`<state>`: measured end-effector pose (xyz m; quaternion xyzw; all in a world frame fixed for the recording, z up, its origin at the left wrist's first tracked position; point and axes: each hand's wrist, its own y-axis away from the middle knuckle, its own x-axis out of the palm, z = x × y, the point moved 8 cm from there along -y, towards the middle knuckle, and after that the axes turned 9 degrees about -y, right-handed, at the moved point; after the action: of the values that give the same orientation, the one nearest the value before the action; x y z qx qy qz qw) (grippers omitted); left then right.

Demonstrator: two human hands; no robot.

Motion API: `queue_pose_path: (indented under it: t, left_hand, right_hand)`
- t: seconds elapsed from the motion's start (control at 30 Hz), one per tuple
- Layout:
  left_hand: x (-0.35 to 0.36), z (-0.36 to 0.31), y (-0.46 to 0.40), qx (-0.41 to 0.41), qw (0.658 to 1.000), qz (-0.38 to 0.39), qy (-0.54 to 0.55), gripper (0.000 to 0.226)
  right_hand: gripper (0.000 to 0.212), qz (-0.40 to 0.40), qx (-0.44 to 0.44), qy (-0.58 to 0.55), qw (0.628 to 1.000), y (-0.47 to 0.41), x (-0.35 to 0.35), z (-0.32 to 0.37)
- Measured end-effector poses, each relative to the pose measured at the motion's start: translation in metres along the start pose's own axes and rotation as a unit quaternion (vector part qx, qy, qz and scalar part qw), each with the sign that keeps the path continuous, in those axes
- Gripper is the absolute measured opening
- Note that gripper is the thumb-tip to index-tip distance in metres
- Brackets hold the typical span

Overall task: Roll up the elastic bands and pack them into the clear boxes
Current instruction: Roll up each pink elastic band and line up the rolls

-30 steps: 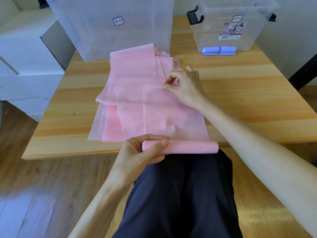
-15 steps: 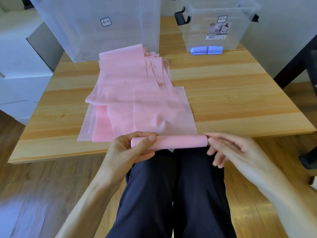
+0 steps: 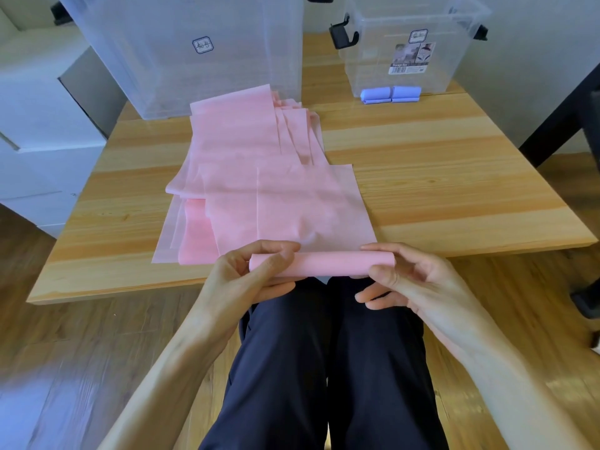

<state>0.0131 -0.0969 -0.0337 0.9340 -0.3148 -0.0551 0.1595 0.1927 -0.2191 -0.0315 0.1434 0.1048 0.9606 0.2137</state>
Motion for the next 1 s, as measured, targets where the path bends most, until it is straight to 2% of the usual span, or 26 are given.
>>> queue_pose_path:
  t: [0.2,0.37,0.5,0.63,0.87,1.0]
  left_hand:
    - [0.003,-0.003,0.001,-0.004,1.0,0.009,-0.016,0.025]
    - [0.002,-0.005,0.0,0.005,1.0,0.014,-0.014,0.03]
    - [0.002,-0.007,0.001,0.012,1.0,0.029,0.003,0.032]
    - [0.002,-0.008,0.0,0.013,1.0,0.024,0.0,0.034]
    - [-0.001,-0.006,-0.004,0.01,1.0,-0.001,0.024,0.034]
    - [0.001,-0.01,-0.006,0.013,0.999,0.021,0.038,0.034]
  right_hand:
    - [0.038,0.012,-0.01,-0.03,0.999,-0.001,0.005,0.0]
    - [0.038,-0.003,-0.02,-0.05,0.999,-0.004,0.008,0.001]
    - [0.045,-0.004,-0.006,-0.063,0.998,-0.005,0.009,0.002]
    - [0.042,0.034,0.015,-0.096,0.995,-0.005,0.016,-0.002]
    - [0.037,0.011,0.006,-0.096,0.995,-0.01,0.011,0.001]
    - [0.036,0.011,0.004,-0.095,0.995,-0.011,0.011,0.001]
